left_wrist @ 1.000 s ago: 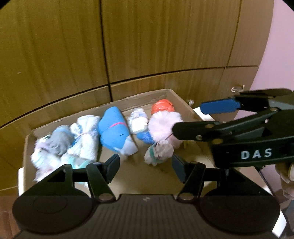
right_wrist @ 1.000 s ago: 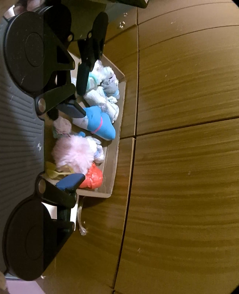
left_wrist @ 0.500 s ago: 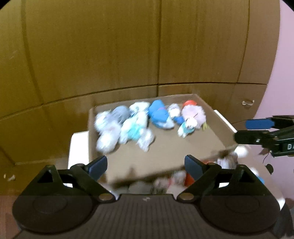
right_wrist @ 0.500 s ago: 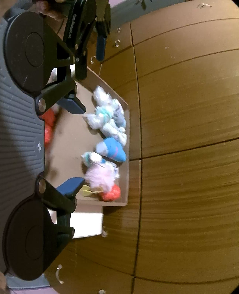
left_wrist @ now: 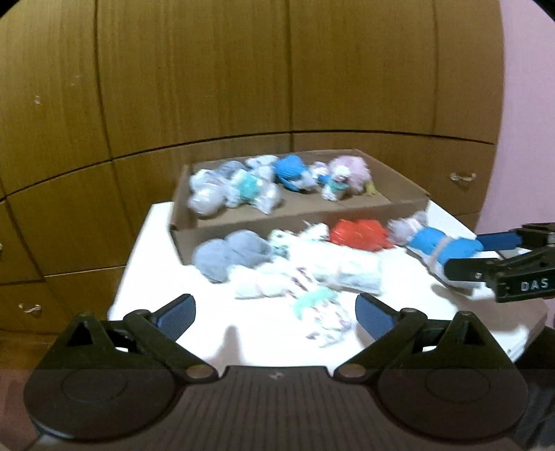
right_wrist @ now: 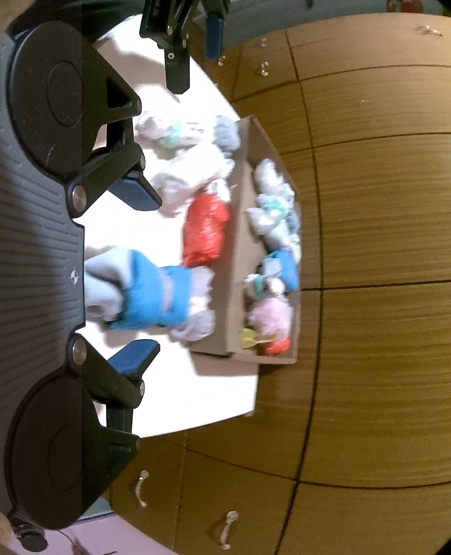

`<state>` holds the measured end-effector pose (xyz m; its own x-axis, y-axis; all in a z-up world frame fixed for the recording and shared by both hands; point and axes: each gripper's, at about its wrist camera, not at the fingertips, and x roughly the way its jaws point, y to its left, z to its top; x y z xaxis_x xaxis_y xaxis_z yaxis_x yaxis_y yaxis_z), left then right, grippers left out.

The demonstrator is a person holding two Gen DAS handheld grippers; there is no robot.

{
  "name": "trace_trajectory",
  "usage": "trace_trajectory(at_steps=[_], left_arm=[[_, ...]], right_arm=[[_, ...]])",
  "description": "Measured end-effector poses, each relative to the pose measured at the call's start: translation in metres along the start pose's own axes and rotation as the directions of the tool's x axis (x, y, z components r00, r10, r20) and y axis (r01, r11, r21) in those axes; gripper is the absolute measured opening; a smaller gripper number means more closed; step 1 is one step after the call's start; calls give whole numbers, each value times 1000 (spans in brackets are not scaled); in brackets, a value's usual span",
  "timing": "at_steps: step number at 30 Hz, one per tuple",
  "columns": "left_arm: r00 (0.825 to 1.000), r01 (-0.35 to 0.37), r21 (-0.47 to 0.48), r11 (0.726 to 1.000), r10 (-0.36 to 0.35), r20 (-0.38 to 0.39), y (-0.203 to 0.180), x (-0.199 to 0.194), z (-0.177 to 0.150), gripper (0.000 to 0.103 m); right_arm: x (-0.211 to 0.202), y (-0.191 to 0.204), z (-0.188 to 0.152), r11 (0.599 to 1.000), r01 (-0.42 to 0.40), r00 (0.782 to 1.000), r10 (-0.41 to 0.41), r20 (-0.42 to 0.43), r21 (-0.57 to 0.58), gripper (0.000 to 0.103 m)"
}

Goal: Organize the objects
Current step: 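Grasp blue-and-grey sock with right tool while left tool grasps purple-dotted white bundle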

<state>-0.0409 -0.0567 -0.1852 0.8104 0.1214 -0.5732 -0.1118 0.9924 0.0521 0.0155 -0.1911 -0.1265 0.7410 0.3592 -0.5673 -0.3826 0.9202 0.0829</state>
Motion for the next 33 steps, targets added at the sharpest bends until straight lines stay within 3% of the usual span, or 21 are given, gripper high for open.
trace_trajectory(at_steps=[7, 11, 16, 18, 24, 28, 33], left_arm=[[999, -1, 33, 999, 3, -36, -15, 31, -11, 96], [998, 22, 23, 1000, -20, -59, -17, 43, -15, 85], [997, 44, 14, 999, -43, -60, -18, 45, -16, 81], [997, 51, 6, 999, -51, -58, -17, 44, -15, 78], [995, 82, -11, 997, -82, -50, -17, 40, -17, 63], [994, 96, -13, 995, -96, -46, -15, 40, -15, 39], [993, 103, -26, 994, -104, -49, -11, 38, -15, 35]], right_arm=[[8, -7, -7, 1000, 9, 1000, -9, 8, 1, 85], [17, -9, -9, 1000, 8, 1000, -8, -3, -3, 85], [21, -11, -12, 1000, 5, 1000, -5, -4, -2, 85], [23, -11, -12, 1000, 3, 1000, -3, -5, -1, 82], [25, -10, -13, 1000, 4, 1000, -4, -4, -6, 60], [24, -9, -14, 1000, 6, 1000, -6, 8, -5, 56], [20, -9, -16, 1000, 8, 1000, -8, 22, -8, 54]])
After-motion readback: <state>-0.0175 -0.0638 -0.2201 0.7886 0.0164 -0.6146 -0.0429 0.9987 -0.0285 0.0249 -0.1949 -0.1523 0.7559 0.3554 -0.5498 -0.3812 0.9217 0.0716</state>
